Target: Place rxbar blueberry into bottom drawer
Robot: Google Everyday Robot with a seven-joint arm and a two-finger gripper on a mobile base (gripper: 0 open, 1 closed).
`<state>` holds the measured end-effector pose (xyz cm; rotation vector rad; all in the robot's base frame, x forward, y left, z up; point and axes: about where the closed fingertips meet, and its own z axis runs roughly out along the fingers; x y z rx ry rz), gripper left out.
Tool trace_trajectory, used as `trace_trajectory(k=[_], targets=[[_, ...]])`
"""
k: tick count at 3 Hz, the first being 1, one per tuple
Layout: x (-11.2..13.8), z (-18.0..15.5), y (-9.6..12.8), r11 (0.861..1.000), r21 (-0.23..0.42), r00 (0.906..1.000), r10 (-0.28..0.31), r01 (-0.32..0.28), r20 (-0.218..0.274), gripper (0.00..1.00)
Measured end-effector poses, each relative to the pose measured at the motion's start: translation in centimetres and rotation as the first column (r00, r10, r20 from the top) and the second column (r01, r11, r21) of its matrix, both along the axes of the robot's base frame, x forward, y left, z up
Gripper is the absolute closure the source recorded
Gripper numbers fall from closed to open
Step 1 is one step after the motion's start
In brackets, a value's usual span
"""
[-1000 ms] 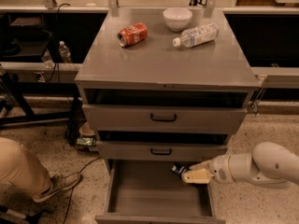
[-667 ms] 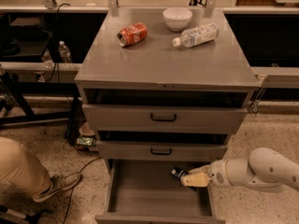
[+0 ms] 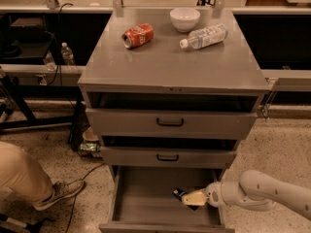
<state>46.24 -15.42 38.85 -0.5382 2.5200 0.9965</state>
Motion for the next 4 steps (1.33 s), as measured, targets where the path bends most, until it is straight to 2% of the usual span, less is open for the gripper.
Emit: trace_trajectory(k=[2,4], targets=[[0.1,-0.9,-0.1,1.0,0.0,0.9997,-0.022,0.022,0.007,1.0],[2.4,-6.5,0.8,0.996,0.083,0.9978,-0.035,0.03,0.056,1.0]])
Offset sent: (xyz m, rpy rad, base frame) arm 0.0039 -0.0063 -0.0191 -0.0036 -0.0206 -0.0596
